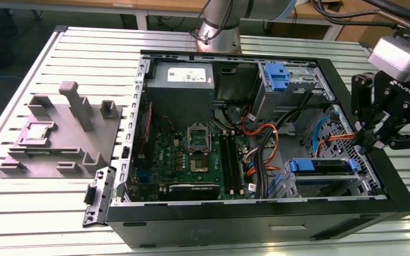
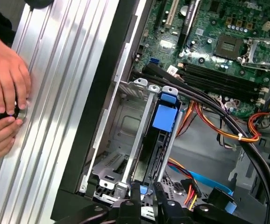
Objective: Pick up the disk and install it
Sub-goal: 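Insert the first disk wire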
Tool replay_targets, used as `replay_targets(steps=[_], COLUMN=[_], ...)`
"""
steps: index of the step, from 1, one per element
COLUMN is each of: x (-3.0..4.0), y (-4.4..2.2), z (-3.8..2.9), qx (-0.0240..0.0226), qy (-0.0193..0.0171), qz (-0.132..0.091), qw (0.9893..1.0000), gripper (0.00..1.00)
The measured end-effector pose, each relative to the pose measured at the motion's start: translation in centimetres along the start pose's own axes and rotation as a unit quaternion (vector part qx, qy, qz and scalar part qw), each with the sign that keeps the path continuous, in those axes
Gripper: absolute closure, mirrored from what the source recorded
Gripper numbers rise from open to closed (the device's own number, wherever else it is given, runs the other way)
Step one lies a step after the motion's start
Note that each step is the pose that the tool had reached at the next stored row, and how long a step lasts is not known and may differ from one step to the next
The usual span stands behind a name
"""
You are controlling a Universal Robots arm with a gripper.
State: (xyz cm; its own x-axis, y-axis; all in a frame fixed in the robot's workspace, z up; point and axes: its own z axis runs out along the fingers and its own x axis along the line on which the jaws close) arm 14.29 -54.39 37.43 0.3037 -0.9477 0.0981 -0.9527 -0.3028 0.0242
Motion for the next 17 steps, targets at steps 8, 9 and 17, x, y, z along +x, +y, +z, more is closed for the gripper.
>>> replay_targets(steps=[8, 9, 17], x=[-0.02, -0.06, -0.69], y=[-0.03, -0.09, -0.92], z=[0.06, 0.06, 0.16], qx=[0.0034, 0.0031, 0.0025], qy=[0.0049, 0.0058, 0.0071], qz=[-0.048, -0.049, -0.049], qw=[0.9988, 0.9988, 0.9988], gripper=[0.75, 0.75, 0.75])
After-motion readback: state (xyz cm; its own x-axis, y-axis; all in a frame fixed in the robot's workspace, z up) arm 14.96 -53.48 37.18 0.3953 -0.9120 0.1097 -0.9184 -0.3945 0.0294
